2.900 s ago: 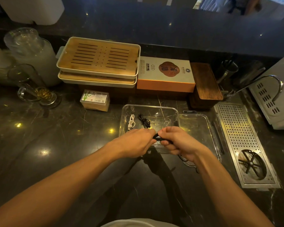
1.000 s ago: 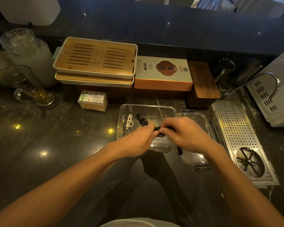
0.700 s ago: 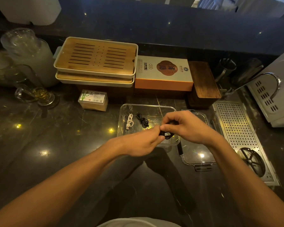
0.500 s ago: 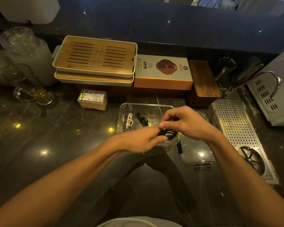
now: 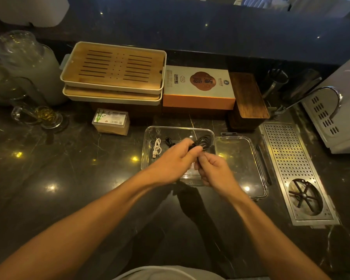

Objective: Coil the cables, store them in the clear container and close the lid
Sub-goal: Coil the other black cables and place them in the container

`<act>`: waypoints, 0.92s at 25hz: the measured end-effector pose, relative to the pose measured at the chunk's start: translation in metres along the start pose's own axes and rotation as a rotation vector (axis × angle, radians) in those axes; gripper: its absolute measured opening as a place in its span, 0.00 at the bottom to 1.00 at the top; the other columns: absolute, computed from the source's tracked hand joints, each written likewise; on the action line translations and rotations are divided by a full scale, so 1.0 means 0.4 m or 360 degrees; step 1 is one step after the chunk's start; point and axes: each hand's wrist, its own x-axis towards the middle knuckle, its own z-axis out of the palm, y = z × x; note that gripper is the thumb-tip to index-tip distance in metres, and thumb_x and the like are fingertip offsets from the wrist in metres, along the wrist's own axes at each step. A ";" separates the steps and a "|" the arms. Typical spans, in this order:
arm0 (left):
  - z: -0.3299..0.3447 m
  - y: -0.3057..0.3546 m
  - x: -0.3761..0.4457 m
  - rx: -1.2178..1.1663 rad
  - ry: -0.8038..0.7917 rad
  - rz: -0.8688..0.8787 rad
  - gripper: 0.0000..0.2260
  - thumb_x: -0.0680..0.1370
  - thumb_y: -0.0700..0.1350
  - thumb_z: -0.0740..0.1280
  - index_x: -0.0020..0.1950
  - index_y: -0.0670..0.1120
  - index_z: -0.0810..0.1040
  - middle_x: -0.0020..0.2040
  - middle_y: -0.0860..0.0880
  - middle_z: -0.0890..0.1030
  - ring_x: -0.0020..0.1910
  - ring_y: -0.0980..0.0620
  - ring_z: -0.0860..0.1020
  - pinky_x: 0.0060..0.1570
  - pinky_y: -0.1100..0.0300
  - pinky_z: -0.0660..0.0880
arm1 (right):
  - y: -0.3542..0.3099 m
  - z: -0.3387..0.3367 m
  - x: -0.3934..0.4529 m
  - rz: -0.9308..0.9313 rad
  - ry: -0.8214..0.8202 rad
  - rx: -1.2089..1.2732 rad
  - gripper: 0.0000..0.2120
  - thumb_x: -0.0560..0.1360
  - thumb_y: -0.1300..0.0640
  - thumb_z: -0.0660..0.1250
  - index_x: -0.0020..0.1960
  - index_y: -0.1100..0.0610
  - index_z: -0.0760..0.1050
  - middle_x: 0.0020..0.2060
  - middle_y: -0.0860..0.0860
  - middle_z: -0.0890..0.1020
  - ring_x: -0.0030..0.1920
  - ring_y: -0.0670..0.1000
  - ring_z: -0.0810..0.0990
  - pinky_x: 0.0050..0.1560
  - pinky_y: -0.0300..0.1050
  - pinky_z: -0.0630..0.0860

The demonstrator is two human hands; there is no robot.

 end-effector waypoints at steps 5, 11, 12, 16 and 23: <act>-0.002 -0.020 0.015 0.0427 0.0193 -0.0158 0.11 0.85 0.52 0.56 0.56 0.45 0.70 0.41 0.51 0.75 0.35 0.56 0.72 0.33 0.61 0.68 | -0.006 0.015 -0.040 -0.0349 0.0016 -0.0574 0.16 0.85 0.51 0.60 0.40 0.54 0.73 0.29 0.44 0.72 0.31 0.45 0.69 0.33 0.46 0.67; 0.000 -0.039 0.001 0.0694 -0.0164 0.0053 0.07 0.85 0.50 0.56 0.56 0.49 0.70 0.45 0.50 0.76 0.40 0.54 0.74 0.40 0.56 0.75 | -0.127 -0.031 -0.060 -0.0459 -0.0267 -0.1227 0.17 0.82 0.46 0.61 0.39 0.54 0.75 0.30 0.53 0.78 0.30 0.51 0.74 0.34 0.55 0.73; -0.001 -0.036 -0.002 0.0676 -0.0265 0.0109 0.08 0.86 0.50 0.56 0.58 0.48 0.71 0.47 0.50 0.76 0.44 0.52 0.76 0.46 0.52 0.77 | -0.154 -0.045 -0.055 -0.0414 -0.0313 -0.1281 0.17 0.81 0.46 0.62 0.38 0.54 0.76 0.30 0.53 0.79 0.29 0.50 0.74 0.33 0.52 0.72; -0.022 -0.002 -0.012 0.0497 -0.0589 0.0208 0.16 0.84 0.52 0.55 0.67 0.46 0.71 0.55 0.40 0.79 0.53 0.41 0.78 0.55 0.41 0.76 | -0.232 -0.095 -0.021 -0.0335 -0.0448 -0.1155 0.14 0.81 0.53 0.68 0.36 0.53 0.78 0.30 0.53 0.78 0.30 0.46 0.73 0.34 0.46 0.71; -0.037 0.038 -0.023 0.0096 -0.0662 0.0302 0.06 0.86 0.47 0.58 0.53 0.50 0.74 0.41 0.46 0.70 0.36 0.52 0.69 0.37 0.47 0.72 | -0.194 -0.133 0.022 -0.0015 -0.0615 -0.0381 0.17 0.79 0.48 0.67 0.42 0.63 0.78 0.32 0.61 0.72 0.27 0.50 0.66 0.26 0.41 0.61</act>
